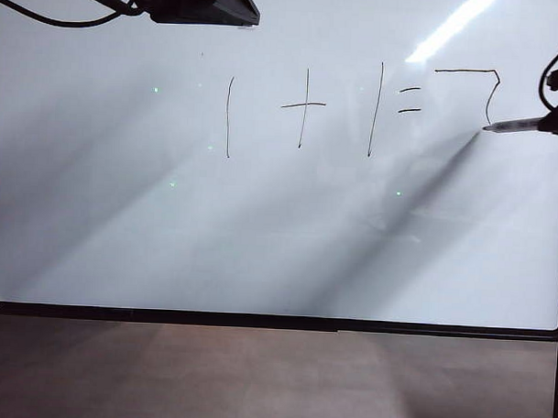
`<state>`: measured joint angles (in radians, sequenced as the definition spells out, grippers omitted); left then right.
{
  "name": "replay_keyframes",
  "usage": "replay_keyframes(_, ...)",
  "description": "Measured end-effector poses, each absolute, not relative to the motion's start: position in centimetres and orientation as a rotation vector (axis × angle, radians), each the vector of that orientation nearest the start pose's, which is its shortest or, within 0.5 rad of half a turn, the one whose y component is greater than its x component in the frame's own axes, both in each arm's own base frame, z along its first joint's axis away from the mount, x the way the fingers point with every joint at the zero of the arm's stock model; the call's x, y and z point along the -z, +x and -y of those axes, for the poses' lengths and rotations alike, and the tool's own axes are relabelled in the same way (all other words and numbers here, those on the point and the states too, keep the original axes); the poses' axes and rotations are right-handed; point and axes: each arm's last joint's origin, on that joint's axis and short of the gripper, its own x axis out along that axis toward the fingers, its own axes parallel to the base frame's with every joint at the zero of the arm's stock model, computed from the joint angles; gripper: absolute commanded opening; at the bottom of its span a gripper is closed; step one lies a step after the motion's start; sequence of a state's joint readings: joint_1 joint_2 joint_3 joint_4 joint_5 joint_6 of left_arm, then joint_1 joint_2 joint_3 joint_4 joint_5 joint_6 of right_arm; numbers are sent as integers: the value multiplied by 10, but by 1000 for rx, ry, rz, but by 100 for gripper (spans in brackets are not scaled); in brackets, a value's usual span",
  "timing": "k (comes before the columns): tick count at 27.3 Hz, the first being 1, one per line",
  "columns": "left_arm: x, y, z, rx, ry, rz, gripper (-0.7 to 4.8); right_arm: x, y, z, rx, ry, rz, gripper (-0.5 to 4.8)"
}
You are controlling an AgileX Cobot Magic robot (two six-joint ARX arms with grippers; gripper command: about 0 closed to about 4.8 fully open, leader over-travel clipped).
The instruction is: Reach to the right to find the marker pen, pick it up, and write the answer to the math problem on the whiteboard.
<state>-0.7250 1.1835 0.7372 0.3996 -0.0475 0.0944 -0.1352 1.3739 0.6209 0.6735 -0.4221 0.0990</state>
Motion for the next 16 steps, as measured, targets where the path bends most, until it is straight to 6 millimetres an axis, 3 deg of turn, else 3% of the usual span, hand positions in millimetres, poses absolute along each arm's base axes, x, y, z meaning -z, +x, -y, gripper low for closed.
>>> replay_keyframes(5, -292, 198, 174, 679, 109, -12, 27, -232, 282, -7, -417, 111, -93, -5)
replay_keyframes(16, -291, 198, 174, 679, 112, -20, 27, -233, 289, -10, -390, 101, -44, -5)
